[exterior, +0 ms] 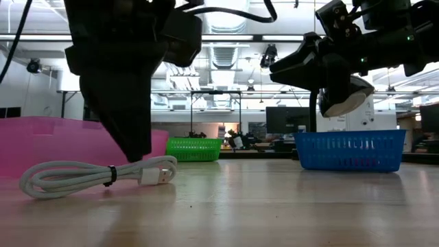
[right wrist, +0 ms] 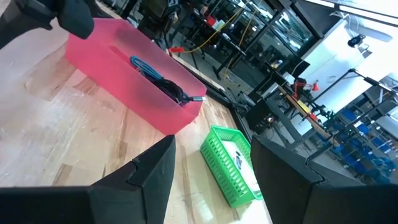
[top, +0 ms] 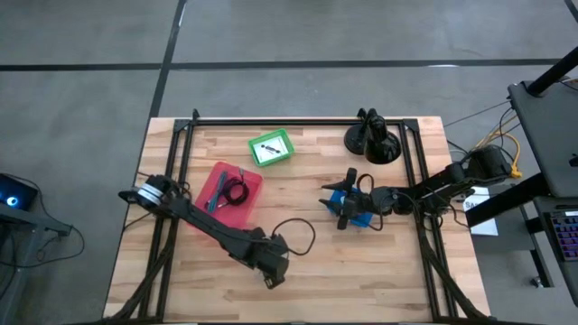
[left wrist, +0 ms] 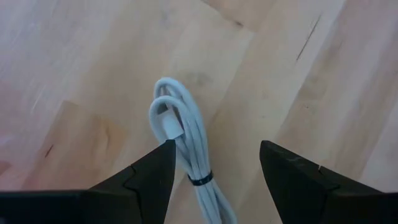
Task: Pick and place items into bin
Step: Put the white charger cable into the pink bin
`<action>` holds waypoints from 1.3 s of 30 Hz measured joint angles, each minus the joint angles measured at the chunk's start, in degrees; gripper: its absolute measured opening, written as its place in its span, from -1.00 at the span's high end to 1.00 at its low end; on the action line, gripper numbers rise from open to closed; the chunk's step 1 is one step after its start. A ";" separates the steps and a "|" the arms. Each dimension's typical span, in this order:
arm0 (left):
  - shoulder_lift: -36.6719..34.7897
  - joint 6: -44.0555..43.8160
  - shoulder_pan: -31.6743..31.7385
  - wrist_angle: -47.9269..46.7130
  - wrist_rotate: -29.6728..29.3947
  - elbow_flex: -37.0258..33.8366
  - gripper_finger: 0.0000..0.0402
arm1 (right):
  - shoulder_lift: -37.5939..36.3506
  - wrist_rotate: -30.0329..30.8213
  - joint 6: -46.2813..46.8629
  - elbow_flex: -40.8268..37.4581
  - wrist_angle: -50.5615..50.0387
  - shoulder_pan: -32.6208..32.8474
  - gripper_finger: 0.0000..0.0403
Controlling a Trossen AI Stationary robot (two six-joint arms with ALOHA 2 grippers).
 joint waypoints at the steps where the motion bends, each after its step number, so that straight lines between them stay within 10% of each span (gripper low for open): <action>1: 0.09 -0.02 0.00 0.13 0.10 -0.03 -0.08 | -0.01 0.00 0.00 0.01 0.01 -0.01 0.03; 29: 0.06 -8.64 0.13 0.52 -0.96 -5.79 -0.06 | -0.01 0.01 0.00 0.01 -0.14 -0.01 0.03; 39: 0.04 -8.83 0.37 -0.28 -0.34 -6.03 0.54 | -0.01 0.00 0.00 0.01 -0.14 -0.01 0.03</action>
